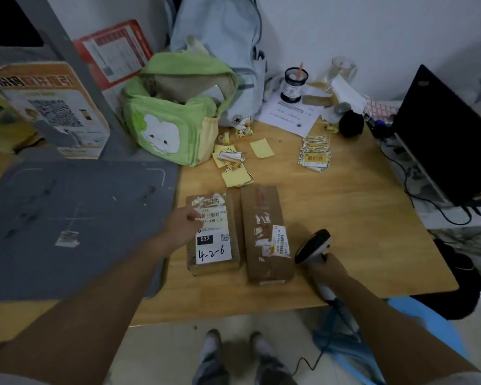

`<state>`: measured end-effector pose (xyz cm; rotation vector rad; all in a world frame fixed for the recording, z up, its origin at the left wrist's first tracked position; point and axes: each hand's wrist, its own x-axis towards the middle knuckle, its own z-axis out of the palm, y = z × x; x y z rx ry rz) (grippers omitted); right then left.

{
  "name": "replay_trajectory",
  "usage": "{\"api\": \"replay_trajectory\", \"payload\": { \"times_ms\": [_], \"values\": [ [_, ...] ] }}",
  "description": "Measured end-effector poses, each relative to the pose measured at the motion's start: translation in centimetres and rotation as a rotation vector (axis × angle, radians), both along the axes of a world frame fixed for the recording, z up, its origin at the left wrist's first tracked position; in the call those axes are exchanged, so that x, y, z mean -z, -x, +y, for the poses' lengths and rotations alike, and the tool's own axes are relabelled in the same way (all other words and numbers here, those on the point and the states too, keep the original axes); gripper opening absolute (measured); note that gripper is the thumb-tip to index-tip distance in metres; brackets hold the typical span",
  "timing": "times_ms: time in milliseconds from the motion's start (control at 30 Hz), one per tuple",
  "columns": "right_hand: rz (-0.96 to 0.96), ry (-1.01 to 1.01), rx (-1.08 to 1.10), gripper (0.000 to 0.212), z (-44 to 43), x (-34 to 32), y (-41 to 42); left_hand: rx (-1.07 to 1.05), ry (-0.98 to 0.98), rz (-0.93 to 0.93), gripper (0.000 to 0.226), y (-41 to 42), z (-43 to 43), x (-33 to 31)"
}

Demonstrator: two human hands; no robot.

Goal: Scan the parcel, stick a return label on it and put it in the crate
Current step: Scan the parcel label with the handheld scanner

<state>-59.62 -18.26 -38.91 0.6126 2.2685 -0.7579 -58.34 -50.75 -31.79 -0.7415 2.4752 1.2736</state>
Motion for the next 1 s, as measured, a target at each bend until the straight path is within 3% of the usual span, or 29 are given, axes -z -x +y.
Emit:
{"api": "replay_trajectory", "payload": {
  "times_ms": [233,367,500,633,800,1000],
  "values": [
    [0.096,-0.016,0.069,0.016,-1.1,-0.2,-0.7,0.074,0.037,-0.025,0.034,-1.8,-0.9,1.8],
    [0.241,-0.052,0.046,0.009,-0.9,-1.8,0.0,0.099,-0.009,-0.050,0.036,-2.1,-1.3,1.6],
    [0.277,0.087,0.123,0.013,-2.6,-5.2,1.8,0.110,-0.020,-0.055,0.021,-2.5,-1.8,1.3],
    [0.229,0.296,0.138,0.018,-6.9,-9.6,3.4,0.169,-0.025,-0.073,0.034,-2.7,-1.3,1.0],
    [0.186,0.498,-0.023,0.020,-12.9,-14.9,2.6,0.209,-0.041,-0.101,0.036,-3.6,-1.3,0.8],
    [0.170,0.420,-0.139,0.031,-18.3,-16.9,0.4,0.220,-0.076,-0.107,0.035,-5.0,-1.5,0.7]
  ]
}}
